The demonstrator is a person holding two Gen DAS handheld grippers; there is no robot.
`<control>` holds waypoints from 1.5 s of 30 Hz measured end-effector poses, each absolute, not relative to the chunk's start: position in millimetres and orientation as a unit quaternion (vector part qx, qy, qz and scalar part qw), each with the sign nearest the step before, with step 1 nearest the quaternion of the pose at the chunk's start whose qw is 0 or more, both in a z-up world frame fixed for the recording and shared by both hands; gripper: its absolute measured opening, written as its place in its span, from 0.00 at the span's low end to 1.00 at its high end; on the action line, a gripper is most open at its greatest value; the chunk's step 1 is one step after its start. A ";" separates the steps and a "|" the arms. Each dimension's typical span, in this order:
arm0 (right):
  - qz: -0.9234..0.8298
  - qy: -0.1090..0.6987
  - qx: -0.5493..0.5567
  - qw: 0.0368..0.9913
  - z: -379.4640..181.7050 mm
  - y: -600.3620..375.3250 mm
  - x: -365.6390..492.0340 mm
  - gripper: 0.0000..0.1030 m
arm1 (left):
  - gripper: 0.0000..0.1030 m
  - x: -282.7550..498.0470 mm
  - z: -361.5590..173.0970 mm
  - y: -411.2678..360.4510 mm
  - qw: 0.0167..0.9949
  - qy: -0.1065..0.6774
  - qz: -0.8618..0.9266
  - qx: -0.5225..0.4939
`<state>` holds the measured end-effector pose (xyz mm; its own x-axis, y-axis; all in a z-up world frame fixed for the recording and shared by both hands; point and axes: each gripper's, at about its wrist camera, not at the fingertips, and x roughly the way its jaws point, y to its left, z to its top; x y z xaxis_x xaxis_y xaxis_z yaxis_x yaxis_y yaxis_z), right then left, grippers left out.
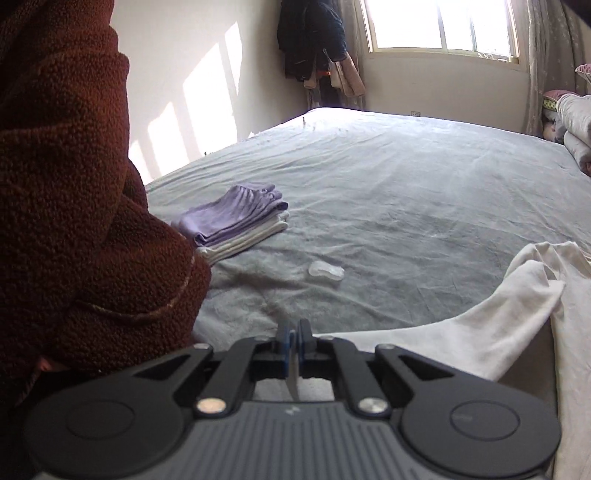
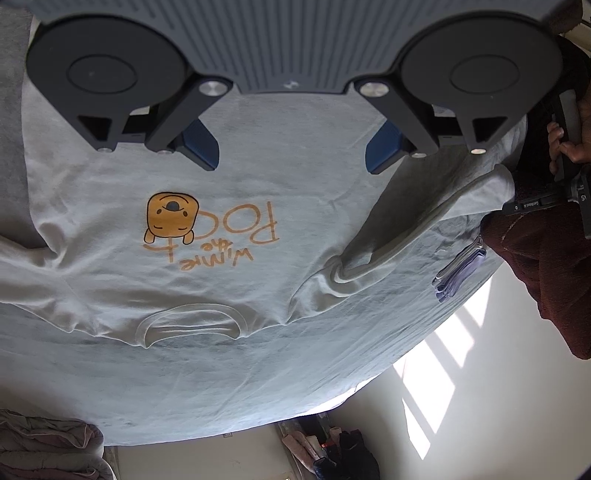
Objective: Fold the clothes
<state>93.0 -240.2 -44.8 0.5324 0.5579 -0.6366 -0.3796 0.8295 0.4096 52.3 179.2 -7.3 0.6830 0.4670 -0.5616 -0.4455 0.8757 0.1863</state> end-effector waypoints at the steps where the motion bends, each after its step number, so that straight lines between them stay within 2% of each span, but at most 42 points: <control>1: 0.269 0.401 0.111 0.868 -45.0 -240.9 93.3 0.87 | 0.03 57.3 -0.7 181.3 0.917 0.300 0.260 0.027; 6: 0.263 0.405 0.110 0.869 -48.1 -244.4 96.2 0.87 | 0.03 87.8 22.9 188.6 0.917 0.258 0.297 0.068; 11: 0.255 0.409 0.107 0.870 -51.6 -249.1 99.6 0.87 | 0.03 126.1 23.0 193.6 0.907 0.247 0.321 0.111; 20: 0.238 0.415 0.103 0.872 -57.0 -259.0 106.1 0.87 | 0.04 164.6 -28.7 213.7 0.851 0.362 0.365 0.106; 22: 0.235 0.414 0.101 0.874 -56.9 -260.3 106.5 0.87 | 0.11 162.3 -37.2 212.2 0.850 0.374 0.358 0.094; 24: 0.231 0.413 0.099 0.875 -56.4 -261.5 106.6 0.87 | 0.23 158.0 -38.0 207.1 0.856 0.371 0.350 0.082; 25: 0.230 0.412 0.099 0.876 -56.1 -262.0 106.6 0.87 | 0.34 155.7 -36.9 204.0 0.860 0.368 0.346 0.076; 26: 0.228 0.412 0.098 0.877 -55.8 -262.6 106.7 0.87 | 0.40 153.4 -35.7 200.6 0.863 0.364 0.342 0.071; 28: 0.224 0.411 0.100 0.878 -54.8 -264.1 106.1 0.87 | 0.43 146.9 -28.1 186.5 0.871 0.356 0.333 0.059; 32: 0.221 0.400 0.100 0.884 -48.1 -264.7 100.9 0.87 | 0.60 128.1 -9.2 157.7 0.892 0.347 0.288 -0.004; 36: 0.217 0.388 0.097 0.891 -40.3 -265.2 93.8 0.87 | 0.71 106.7 2.5 115.7 0.910 0.350 0.216 -0.056; 38: 0.213 0.382 0.095 0.894 -36.9 -267.2 89.9 0.87 | 0.81 96.5 2.3 89.5 0.916 0.352 0.183 -0.061; 40: 0.206 0.375 0.092 0.899 -32.9 -270.5 85.3 0.87 | 0.87 86.3 -2.5 61.0 0.923 0.352 0.145 -0.058; 45: 0.191 0.364 0.092 0.907 -27.6 -284.3 75.9 0.87 | 0.90 67.8 -33.5 0.4 0.927 0.364 0.084 -0.035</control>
<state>75.9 -284.3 -27.6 0.6625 0.4139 -0.6243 -0.2795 0.9099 0.3066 67.8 0.4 -33.5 0.7209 0.1305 -0.6806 -0.1810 0.9835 -0.0031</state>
